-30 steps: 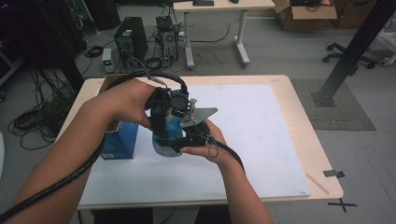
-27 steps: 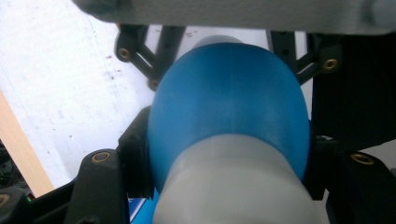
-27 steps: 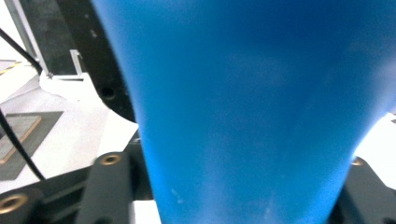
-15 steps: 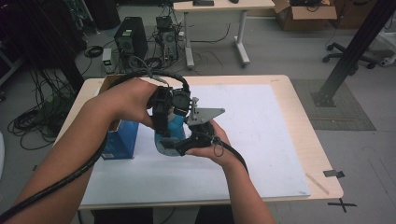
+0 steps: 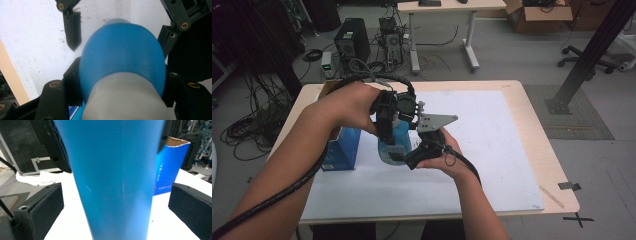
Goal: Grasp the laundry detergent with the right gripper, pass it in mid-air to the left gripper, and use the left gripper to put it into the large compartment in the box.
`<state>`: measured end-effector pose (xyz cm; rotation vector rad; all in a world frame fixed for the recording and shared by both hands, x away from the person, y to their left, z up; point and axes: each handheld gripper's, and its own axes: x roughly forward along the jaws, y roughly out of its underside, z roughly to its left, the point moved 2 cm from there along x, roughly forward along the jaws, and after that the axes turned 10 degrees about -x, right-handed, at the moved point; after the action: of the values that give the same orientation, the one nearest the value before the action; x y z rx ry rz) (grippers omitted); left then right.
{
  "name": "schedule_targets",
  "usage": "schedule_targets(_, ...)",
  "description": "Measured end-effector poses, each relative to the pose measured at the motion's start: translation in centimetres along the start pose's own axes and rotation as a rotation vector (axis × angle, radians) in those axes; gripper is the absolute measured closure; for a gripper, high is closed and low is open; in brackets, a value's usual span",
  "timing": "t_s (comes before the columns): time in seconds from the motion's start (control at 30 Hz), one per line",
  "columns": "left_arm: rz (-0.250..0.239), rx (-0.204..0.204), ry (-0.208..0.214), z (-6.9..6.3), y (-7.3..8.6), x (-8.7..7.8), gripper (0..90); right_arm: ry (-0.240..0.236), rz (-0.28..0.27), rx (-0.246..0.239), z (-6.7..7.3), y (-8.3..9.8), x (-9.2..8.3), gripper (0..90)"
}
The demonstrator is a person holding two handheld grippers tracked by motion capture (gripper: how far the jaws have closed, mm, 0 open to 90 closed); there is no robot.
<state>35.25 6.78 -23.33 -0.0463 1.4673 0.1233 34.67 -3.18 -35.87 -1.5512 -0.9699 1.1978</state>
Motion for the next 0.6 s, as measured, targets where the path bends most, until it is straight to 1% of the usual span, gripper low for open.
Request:
schedule_targets(0.03, 0.002, -0.011, 0.002, 0.1, 0.0, 0.0, 38.4, 0.0, 0.004, 0.007, 0.0, 0.0, -0.1, 0.1)
schedule_targets(0.13, 0.008, -0.064, 0.002, 0.3, 0.2, -0.2, 38.3, 0.01, 0.012, 0.009, -0.2, 0.1, -0.8, 0.1)
schedule_targets(0.2, 0.015, -0.083, -0.002, 0.5, 0.3, -0.3, 38.3, 0.018, 0.018, 0.011, -0.3, 0.1, -1.5, 0.1)
schedule_targets(0.27, 0.012, -0.111, 0.009, 0.8, 0.5, -0.4, 38.3, 0.033, 0.031, 0.001, -0.6, 0.1, -2.5, 0.1)
schedule_targets(0.33, 0.011, -0.137, 0.021, 1.0, 0.7, -0.6, 38.2, 0.051, 0.054, -0.035, -1.0, 0.0, -3.3, 0.1)
schedule_targets(0.37, 0.007, -0.154, 0.024, 1.1, 0.7, -0.7, 38.2, 0.063, 0.065, -0.04, -1.2, -0.2, -3.8, 0.1)
schedule_targets(0.43, 0.008, -0.172, 0.027, 1.3, 0.8, -0.8, 38.2, 0.076, 0.083, -0.049, -1.6, -0.4, -4.6, 0.1)
schedule_targets(0.53, 0.02, -0.206, 0.027, 1.3, 0.8, -1.0, 38.2, 0.097, 0.135, -0.064, -2.3, -0.8, -5.7, 0.1)
schedule_targets(0.6, 0.027, -0.239, 0.022, 1.3, 0.7, -1.2, 38.1, 0.107, 0.177, -0.071, -2.8, -0.9, -6.3, 0.1)
